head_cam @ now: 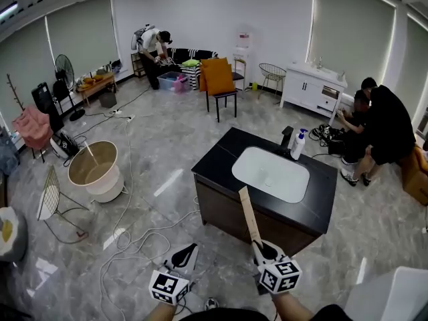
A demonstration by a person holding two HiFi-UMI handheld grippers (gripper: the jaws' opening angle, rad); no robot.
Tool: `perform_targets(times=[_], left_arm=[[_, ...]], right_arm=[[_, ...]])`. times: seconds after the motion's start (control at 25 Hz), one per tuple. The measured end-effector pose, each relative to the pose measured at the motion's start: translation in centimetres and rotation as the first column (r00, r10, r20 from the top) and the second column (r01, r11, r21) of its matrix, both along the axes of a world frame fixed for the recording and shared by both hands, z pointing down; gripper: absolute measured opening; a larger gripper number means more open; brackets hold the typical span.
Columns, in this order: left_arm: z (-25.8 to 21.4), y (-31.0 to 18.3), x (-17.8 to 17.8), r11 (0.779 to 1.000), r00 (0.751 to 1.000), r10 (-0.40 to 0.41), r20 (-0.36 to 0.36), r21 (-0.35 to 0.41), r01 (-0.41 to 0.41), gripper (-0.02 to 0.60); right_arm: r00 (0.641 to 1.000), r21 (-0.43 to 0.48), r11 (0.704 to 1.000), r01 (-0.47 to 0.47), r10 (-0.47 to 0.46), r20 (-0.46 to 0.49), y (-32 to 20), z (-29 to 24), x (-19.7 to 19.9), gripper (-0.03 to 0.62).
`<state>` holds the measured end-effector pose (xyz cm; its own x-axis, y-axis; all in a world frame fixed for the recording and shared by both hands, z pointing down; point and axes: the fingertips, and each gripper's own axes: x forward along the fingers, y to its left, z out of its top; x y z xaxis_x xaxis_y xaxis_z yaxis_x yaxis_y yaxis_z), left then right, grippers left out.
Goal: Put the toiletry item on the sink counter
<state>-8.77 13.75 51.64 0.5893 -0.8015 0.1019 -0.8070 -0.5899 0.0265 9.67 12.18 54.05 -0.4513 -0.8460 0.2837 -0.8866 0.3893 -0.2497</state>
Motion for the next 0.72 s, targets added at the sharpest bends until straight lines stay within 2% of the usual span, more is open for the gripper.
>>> perform_targets(times=[0.32,0.72], left_arm=[[1.6,-4.7,-2.3,0.998,0.999,0.038,-0.029,-0.041,-0.039,0.0],[2.3,-12.7,-2.4,0.999,1.0,-0.009,-0.025,-0.054,0.007,0.0]], right_arm=[[0.999,-0.039,0.999,-0.038,0.038,-0.002,-4.1,1.2,-2.3,0.035],[1.0,-0.062,0.998,0.008,-0.008,0.002,-13.1,2.3,-2.6,0.035]])
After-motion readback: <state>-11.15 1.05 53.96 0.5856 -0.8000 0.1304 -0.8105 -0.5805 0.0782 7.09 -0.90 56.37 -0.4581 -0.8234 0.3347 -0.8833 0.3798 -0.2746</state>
